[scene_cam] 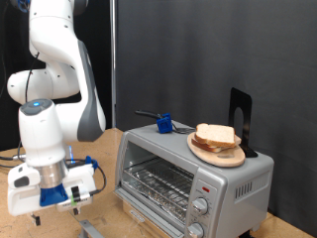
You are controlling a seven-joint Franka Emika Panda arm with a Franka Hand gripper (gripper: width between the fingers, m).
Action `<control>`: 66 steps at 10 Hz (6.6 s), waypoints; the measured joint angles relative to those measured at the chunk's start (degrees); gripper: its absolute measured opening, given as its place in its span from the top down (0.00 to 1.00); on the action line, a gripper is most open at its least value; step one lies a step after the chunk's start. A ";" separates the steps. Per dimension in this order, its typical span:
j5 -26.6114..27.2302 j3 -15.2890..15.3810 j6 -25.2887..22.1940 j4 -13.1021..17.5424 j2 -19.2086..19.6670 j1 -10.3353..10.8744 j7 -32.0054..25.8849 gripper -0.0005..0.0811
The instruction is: Make a piece of toast with the oven
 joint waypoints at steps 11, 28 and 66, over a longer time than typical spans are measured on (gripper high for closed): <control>16.80 -1.83 -28.84 1.67 -19.24 -2.10 -18.84 0.00; 4.61 9.63 -41.51 6.93 -33.51 4.77 -33.70 0.00; 5.03 34.55 -10.20 -3.78 -30.53 8.00 -19.12 0.00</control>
